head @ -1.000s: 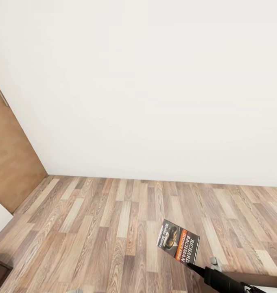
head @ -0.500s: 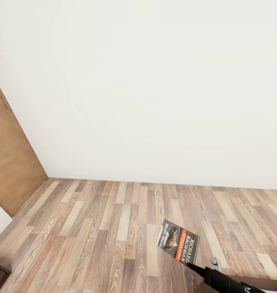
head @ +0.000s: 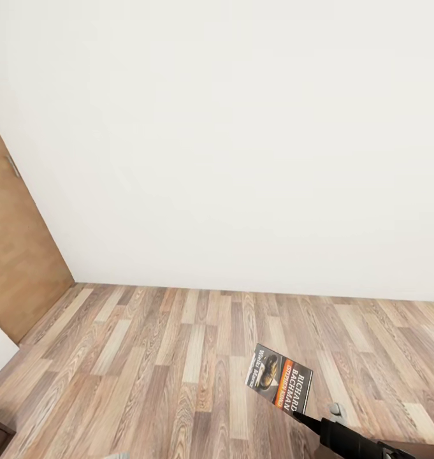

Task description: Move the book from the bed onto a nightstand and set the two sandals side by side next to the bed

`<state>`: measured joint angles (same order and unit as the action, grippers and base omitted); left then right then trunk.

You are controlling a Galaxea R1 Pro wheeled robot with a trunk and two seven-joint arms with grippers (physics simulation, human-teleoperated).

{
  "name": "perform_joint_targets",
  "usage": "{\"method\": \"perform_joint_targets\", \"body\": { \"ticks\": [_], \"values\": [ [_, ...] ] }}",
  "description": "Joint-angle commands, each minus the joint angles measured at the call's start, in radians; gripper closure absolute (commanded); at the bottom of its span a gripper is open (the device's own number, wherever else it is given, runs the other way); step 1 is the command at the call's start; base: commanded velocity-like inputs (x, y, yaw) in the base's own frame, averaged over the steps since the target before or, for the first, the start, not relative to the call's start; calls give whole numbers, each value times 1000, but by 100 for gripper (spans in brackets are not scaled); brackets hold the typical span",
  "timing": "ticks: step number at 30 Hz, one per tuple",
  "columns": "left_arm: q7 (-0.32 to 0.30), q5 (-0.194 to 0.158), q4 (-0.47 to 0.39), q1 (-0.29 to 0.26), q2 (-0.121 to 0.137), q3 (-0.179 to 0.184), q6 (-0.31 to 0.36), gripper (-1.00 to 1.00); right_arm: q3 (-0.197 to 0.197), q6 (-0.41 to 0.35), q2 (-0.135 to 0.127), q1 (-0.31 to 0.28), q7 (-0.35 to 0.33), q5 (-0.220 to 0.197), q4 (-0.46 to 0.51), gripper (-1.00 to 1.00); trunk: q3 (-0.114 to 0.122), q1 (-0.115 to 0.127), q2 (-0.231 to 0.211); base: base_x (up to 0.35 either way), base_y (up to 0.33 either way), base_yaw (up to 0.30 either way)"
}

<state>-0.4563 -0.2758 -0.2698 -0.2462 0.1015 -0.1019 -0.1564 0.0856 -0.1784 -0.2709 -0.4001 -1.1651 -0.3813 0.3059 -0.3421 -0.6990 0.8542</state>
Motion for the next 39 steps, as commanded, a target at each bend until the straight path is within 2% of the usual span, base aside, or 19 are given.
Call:
{"method": "perform_joint_targets", "body": {
  "ticks": [1, 39],
  "values": [
    [-7, -2, 1, -1, 0, -6, 0, -100, 2, -10, 0, 0, -3, -4, 0, 100, 0, 0, 1, 0, 0, 0],
    [-7, -2, 1, -1, 0, -6, -1, -100, 2, -10, 0, 0, -4, -4, 0, 100, 61, 0, 1, 0, 0, 0]
  ]
}}
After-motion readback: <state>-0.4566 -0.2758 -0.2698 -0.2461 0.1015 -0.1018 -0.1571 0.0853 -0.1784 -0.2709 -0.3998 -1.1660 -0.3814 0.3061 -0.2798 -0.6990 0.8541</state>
